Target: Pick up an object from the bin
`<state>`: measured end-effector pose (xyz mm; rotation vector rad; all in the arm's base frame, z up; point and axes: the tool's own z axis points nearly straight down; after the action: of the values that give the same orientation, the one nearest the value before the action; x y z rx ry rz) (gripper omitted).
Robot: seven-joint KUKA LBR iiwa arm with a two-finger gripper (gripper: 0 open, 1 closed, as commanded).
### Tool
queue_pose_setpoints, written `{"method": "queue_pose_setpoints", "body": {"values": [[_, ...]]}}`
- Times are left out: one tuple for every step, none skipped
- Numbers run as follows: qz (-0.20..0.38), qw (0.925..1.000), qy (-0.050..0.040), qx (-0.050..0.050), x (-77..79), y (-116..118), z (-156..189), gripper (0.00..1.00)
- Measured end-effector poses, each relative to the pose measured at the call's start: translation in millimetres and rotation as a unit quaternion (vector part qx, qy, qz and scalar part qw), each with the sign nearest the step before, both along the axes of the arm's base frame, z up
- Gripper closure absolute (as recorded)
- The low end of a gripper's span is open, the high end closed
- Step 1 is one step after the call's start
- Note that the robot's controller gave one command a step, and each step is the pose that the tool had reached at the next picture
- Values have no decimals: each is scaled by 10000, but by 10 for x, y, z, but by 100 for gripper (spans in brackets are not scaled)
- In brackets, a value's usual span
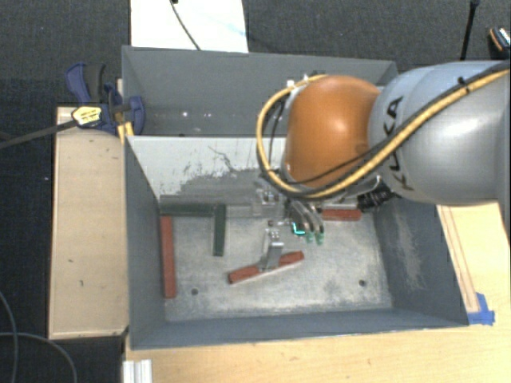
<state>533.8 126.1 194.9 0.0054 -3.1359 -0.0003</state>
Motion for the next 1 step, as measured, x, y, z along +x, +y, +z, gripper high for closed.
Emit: {"method": "queue_pose_setpoints", "body": {"values": [[479,9989,5,-4,-158,-475,-1288,0]]}}
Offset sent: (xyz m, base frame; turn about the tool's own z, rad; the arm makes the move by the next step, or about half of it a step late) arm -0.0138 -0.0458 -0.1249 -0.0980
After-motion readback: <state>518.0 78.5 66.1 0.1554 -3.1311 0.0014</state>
